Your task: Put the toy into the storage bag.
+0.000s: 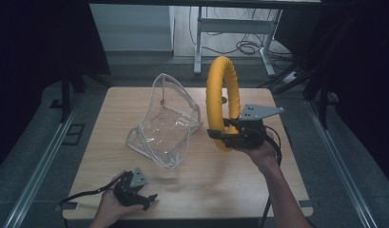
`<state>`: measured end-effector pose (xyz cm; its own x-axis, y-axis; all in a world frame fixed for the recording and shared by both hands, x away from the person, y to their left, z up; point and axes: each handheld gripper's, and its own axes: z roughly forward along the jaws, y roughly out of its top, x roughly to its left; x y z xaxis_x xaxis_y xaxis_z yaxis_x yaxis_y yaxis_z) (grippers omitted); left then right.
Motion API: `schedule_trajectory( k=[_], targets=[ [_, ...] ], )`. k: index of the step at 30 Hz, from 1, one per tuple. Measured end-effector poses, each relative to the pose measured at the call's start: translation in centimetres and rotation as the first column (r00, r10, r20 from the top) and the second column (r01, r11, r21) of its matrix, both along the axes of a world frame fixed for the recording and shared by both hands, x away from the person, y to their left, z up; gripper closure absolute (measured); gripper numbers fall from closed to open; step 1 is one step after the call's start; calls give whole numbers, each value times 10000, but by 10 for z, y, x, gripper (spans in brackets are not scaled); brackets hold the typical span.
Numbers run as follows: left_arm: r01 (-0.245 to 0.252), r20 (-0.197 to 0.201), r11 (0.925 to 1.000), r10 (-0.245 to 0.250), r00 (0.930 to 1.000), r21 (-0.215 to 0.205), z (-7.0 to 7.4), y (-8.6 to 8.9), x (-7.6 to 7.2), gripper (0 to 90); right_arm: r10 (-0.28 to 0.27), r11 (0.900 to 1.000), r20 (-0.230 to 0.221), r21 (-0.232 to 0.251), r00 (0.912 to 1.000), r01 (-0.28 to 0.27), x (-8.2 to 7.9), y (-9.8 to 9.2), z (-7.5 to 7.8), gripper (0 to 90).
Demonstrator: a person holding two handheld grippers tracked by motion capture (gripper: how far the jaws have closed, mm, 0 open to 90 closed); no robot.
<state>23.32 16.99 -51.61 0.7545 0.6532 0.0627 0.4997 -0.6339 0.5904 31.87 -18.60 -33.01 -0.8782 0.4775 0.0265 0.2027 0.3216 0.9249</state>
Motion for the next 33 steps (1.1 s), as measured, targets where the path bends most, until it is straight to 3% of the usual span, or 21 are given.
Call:
schedule_trajectory(
  k=[17, 33],
  targets=[
    [22, -11, 10000, -22, 10000, 42, 0, 0, 0, 137, 260, 9982, 220, 543, 9994, -271, -4, 9, 10, 497],
    [34, -28, 10000, -34, 10000, 77, 0, 0, 0, 137, 342, 9951, 778, 900, 9964, -412, -10, 21, 31, 496]
  ],
)
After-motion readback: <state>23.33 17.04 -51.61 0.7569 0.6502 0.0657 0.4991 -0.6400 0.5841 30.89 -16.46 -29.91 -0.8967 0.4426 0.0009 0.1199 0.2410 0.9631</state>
